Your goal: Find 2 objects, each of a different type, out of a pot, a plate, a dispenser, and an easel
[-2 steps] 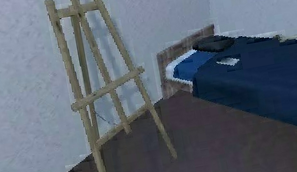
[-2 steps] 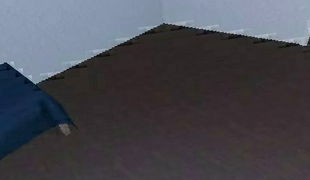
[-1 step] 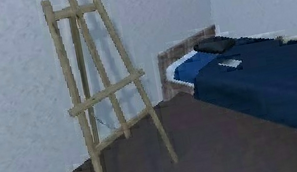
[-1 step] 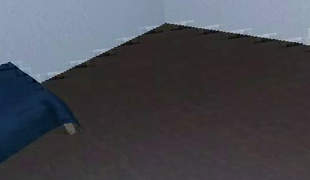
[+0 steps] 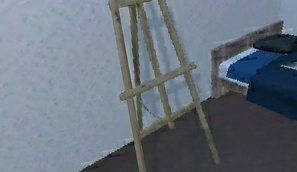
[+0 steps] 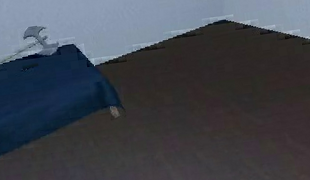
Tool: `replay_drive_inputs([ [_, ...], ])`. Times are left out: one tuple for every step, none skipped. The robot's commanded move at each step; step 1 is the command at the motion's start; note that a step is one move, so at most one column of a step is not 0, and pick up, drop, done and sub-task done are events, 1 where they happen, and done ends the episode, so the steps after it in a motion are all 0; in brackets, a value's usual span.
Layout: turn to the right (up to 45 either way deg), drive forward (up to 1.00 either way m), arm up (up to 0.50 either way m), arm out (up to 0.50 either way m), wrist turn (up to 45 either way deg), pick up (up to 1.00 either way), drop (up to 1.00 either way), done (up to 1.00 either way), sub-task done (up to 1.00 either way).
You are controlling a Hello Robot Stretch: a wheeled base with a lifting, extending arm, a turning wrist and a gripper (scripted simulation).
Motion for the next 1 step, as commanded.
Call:
replay_drive_inputs([
  [0.0,0.00,0.00,0.00,0.0,0.00,0.00,1.00,0.00],
])
